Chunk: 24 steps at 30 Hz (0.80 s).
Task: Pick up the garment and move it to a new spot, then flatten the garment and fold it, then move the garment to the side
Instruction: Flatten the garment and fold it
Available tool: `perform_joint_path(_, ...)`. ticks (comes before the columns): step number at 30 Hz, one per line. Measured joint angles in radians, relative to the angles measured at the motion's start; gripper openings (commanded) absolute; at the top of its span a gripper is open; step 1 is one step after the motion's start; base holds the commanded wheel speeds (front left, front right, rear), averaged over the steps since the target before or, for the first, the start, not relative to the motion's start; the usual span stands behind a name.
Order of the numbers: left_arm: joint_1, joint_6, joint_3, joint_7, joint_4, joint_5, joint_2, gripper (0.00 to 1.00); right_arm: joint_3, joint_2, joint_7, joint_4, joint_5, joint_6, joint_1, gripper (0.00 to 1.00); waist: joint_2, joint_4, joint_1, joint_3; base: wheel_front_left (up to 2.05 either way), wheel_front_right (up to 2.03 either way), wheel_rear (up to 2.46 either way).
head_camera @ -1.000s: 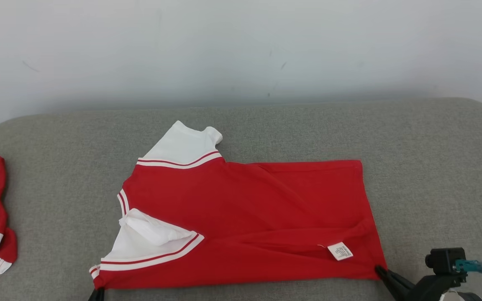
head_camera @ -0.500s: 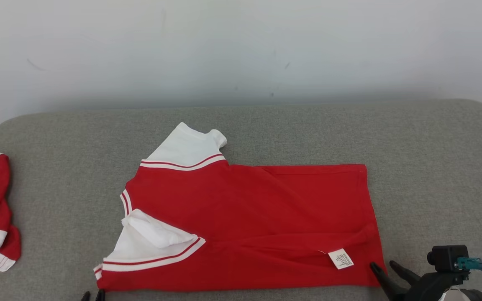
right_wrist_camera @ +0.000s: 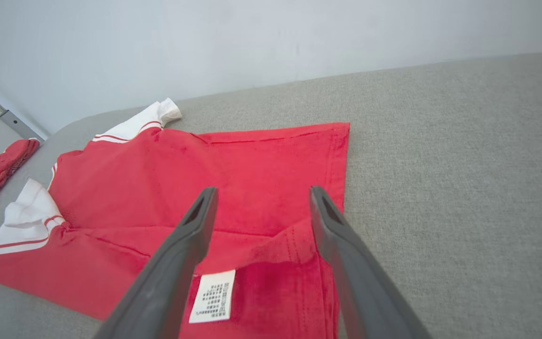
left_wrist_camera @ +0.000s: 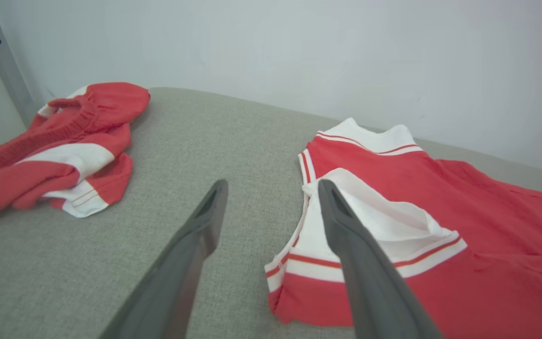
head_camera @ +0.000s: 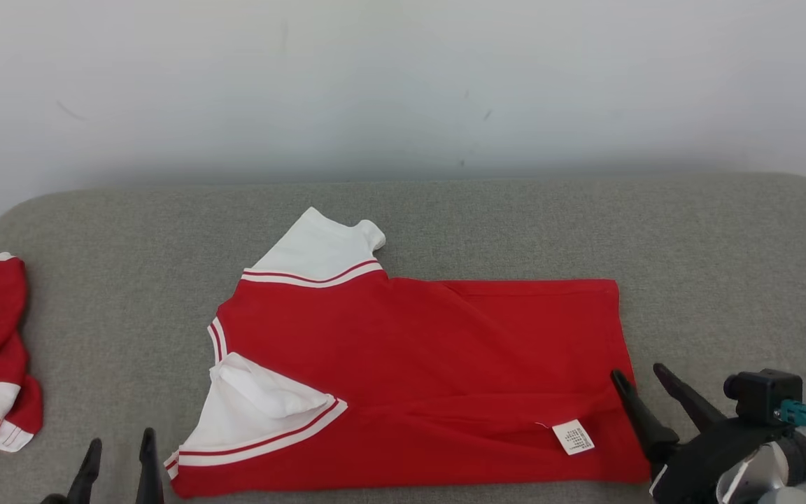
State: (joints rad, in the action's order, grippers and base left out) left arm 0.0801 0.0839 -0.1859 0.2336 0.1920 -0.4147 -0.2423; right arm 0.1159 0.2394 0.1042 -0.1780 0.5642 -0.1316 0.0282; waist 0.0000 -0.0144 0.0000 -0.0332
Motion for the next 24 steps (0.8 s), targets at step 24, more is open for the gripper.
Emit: perform_joint_path(24, -0.030, 0.075, 0.044, 0.027, -0.094, 0.106, -0.004, 1.00, -0.077, -0.069, -0.191, -0.069, -0.180, 0.000, 0.091, 1.00, 0.0000, 0.002, 0.0001, 0.005, 0.00, 0.00, 0.00)
